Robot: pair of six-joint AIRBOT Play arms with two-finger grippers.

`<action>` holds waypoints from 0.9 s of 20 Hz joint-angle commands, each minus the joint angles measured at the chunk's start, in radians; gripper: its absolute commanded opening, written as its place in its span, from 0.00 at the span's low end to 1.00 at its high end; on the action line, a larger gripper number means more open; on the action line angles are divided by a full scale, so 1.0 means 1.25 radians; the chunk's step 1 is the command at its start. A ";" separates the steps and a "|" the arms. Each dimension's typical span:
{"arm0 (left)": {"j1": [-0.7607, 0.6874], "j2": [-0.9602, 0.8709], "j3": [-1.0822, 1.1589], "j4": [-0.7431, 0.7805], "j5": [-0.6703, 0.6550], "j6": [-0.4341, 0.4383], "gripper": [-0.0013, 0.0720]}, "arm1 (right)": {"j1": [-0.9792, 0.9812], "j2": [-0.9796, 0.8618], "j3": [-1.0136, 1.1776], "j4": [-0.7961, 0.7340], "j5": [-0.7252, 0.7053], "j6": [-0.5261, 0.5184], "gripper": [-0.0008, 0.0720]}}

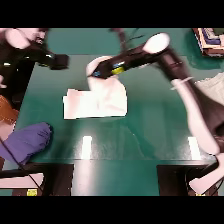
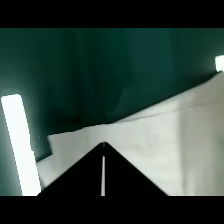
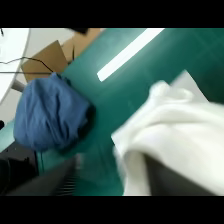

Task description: Fold the shirts.

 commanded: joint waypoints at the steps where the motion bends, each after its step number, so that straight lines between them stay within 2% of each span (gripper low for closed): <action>1: 0.112 0.078 0.001 0.032 -0.028 0.003 0.05 | 0.115 -0.136 0.108 0.002 -0.117 -0.027 0.87; 2: 0.132 0.085 0.001 0.032 -0.042 0.004 0.05 | 0.117 -0.136 0.091 0.001 -0.116 -0.027 0.86; 4: 0.157 0.092 0.001 0.032 -0.076 0.004 0.05 | 0.088 -0.084 0.008 -0.009 -0.106 -0.027 0.77; 8: 0.157 0.092 -0.005 0.008 -0.109 0.023 0.05 | -0.052 0.036 -0.145 -0.094 0.008 0.011 0.77; 10: 0.153 0.092 -0.018 -0.027 -0.106 0.024 0.05 | -0.132 0.094 -0.242 -0.117 0.029 0.027 0.77; 12: 0.148 0.089 -0.063 -0.076 -0.100 0.024 0.06 | -0.201 0.143 -0.342 -0.116 0.027 0.030 0.71; 13: 0.142 0.089 -0.099 -0.097 -0.089 0.026 0.19 | -0.227 0.162 -0.381 -0.116 0.028 0.030 0.70; 14: 0.130 0.089 -0.148 -0.114 -0.067 0.027 0.61 | -0.250 0.180 -0.419 -0.115 0.027 0.031 0.70; 15: 0.114 0.089 -0.203 -0.119 -0.036 0.027 0.75 | -0.266 0.194 -0.450 -0.115 0.027 0.031 0.70; 18: 0.044 0.089 -0.369 -0.128 0.081 0.050 0.75 | -0.292 0.242 -0.543 -0.103 -0.004 0.031 0.70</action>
